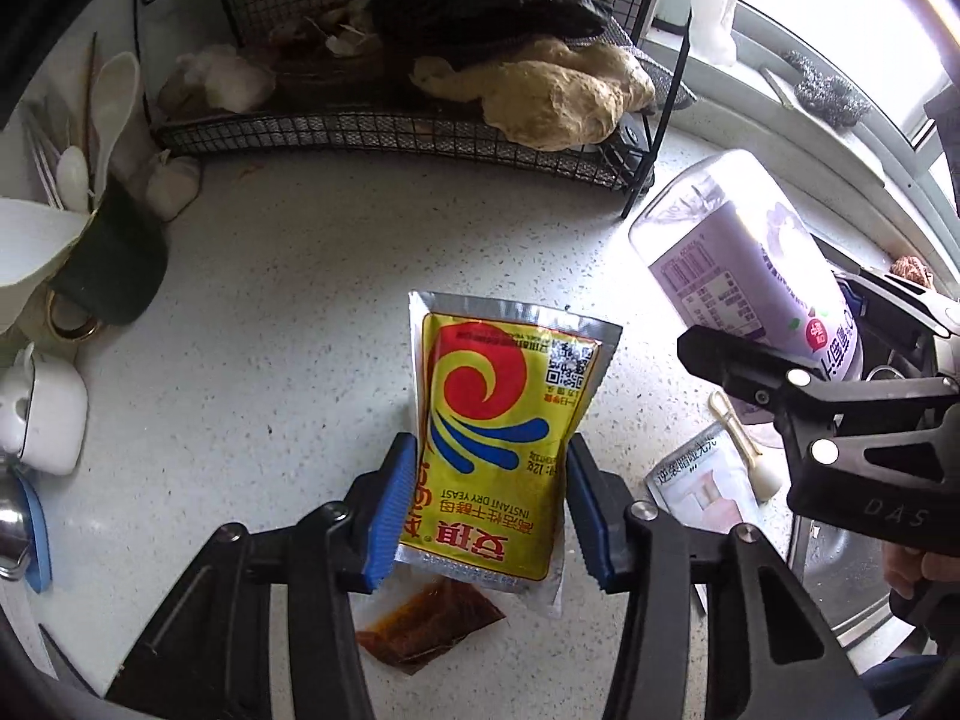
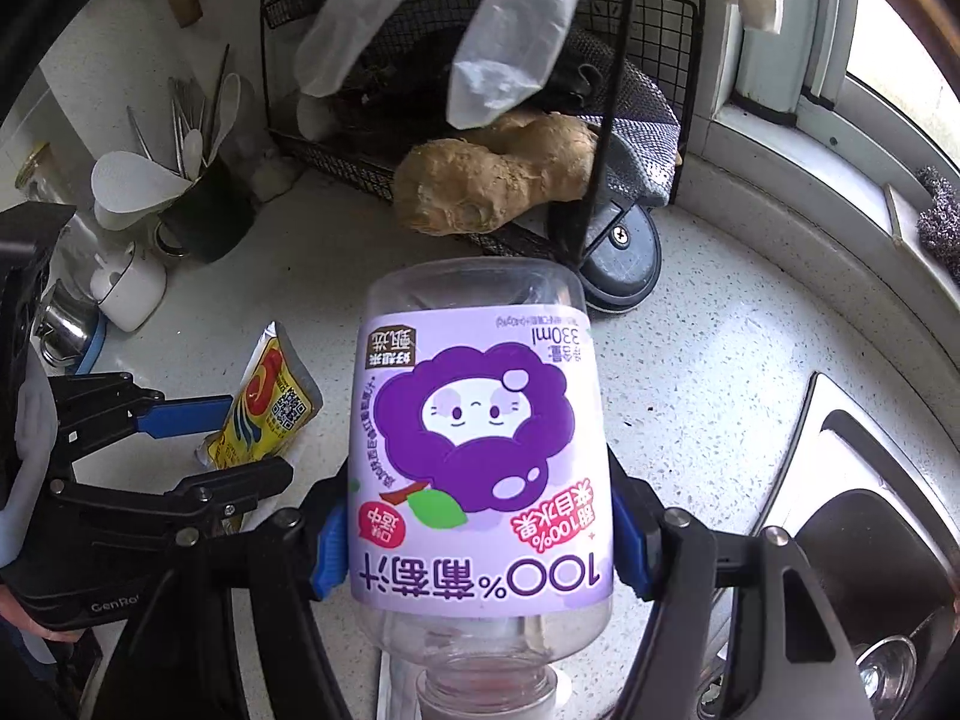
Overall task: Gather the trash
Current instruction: 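Carry the yeast packet and juice bottle with both grippers toward the red bin, then open the left gripper over the red bin while the right gripper releases the juice bottle, then raise both tools back up to the counter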
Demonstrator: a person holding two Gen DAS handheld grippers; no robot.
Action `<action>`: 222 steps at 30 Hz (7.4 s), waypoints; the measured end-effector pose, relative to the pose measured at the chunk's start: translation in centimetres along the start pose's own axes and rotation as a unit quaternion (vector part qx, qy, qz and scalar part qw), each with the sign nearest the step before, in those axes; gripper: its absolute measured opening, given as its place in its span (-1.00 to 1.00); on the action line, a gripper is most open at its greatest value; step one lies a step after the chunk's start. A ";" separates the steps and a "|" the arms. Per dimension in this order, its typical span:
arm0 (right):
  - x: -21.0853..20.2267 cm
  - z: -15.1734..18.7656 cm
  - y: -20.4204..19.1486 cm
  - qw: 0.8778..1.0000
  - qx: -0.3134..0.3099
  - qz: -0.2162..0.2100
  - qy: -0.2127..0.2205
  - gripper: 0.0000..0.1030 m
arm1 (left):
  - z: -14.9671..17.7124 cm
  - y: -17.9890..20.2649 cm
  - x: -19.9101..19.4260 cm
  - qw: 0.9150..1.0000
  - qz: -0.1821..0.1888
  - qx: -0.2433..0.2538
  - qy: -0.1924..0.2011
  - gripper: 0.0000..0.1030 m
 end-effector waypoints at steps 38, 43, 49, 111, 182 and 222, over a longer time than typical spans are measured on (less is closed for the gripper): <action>-10.5 12.7 -14.5 0.988 -0.139 -0.057 0.021 0.28 | 27.0 -1.0 -16.3 0.987 -0.027 -0.130 0.095 -0.11; -11.8 16.5 -16.7 0.984 -0.164 -0.070 0.014 0.28 | 32.8 -0.7 -17.4 0.982 -0.033 -0.158 0.094 -0.11; -12.3 21.8 -18.3 0.979 -0.183 -0.085 -0.011 0.28 | 39.4 0.2 -17.0 0.979 -0.034 -0.186 0.081 -0.11; 18.5 44.4 -10.6 0.975 -0.161 -0.026 -0.149 0.28 | 52.2 0.8 22.2 0.969 0.036 -0.220 -0.103 -0.01; 4.4 41.3 -17.1 0.957 -0.277 -0.049 -0.070 0.78 | 56.9 1.5 3.0 0.951 -0.070 -0.300 -0.003 0.64; -10.4 18.3 -10.4 0.982 -0.176 -0.021 0.060 0.78 | 28.5 0.1 -14.4 0.973 -0.079 -0.188 0.111 0.64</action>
Point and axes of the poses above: each gripper's, at about its wrist camera, not at the fingertips, and x roughly the way its jaws point, y to its right, z to its underside, the point moved 2 cm from there along x, roughly the way its jaws point, and after that the axes turned 5 degrees about z, right-handed, at the moved point
